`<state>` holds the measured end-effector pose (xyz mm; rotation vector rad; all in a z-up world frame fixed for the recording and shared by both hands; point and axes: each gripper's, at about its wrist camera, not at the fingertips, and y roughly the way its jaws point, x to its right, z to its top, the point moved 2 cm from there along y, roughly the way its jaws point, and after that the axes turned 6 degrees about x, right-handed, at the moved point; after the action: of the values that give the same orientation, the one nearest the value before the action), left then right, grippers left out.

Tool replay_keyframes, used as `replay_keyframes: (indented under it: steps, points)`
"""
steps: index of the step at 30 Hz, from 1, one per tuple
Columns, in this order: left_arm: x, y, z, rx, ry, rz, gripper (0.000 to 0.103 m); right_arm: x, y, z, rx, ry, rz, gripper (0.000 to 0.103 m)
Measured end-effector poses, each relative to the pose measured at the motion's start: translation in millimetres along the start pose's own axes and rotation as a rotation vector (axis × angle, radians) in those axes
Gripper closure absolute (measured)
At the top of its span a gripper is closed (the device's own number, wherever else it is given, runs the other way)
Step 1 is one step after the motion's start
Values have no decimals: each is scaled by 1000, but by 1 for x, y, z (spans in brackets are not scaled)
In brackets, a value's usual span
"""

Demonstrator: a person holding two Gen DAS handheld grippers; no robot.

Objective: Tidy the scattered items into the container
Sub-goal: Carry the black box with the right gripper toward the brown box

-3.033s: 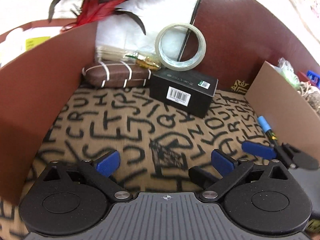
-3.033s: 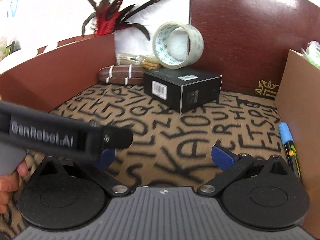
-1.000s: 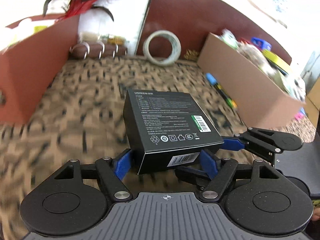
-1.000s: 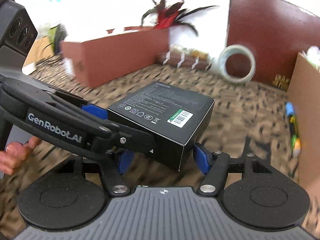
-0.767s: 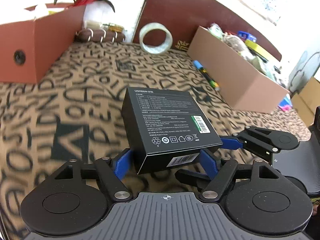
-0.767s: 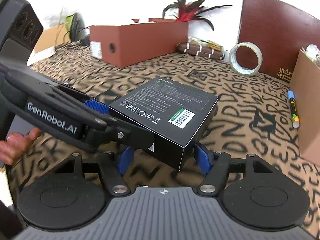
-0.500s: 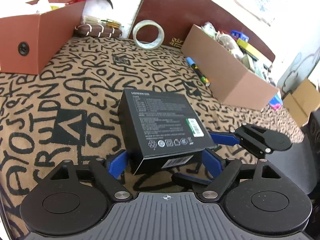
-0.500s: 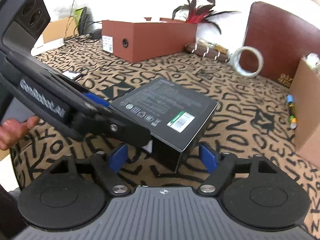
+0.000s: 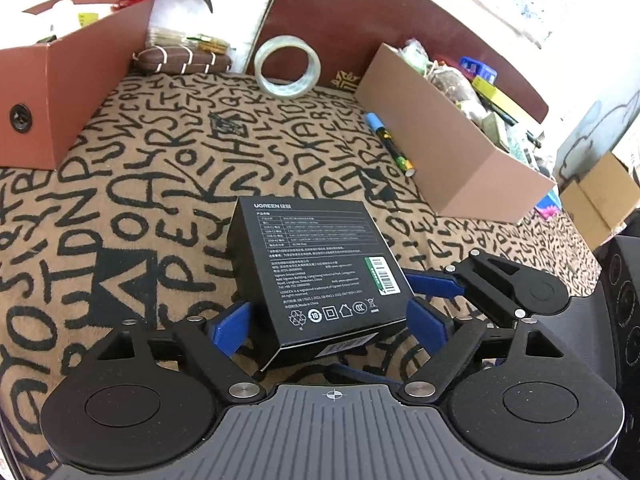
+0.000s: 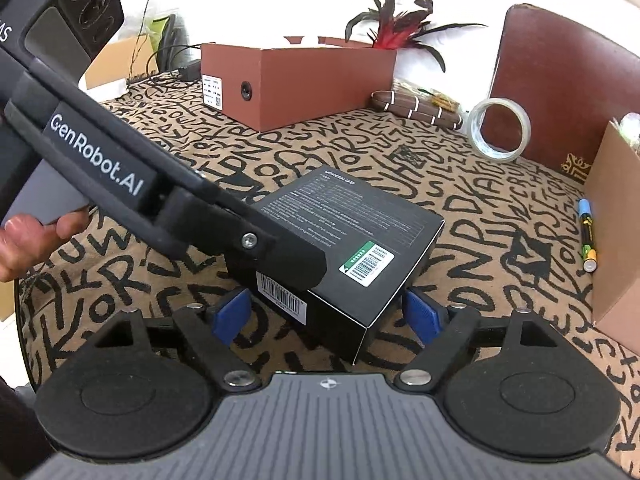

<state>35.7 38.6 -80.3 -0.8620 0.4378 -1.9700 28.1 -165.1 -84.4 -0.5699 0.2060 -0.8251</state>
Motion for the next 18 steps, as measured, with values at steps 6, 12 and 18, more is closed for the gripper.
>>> replay_keyframes:
  steps: [6, 12, 18]
  points:
    - [-2, 9, 1, -27, -16, 20, 12, 2, 6, 1, -14, -10, -6, 18]
    - [-2, 13, 1, -38, -12, 26, 13, 4, 9, 1, -27, -8, -1, 18]
    - [-2, 8, 3, -12, -12, 47, 19, 4, 9, 6, -38, -10, -11, 19]
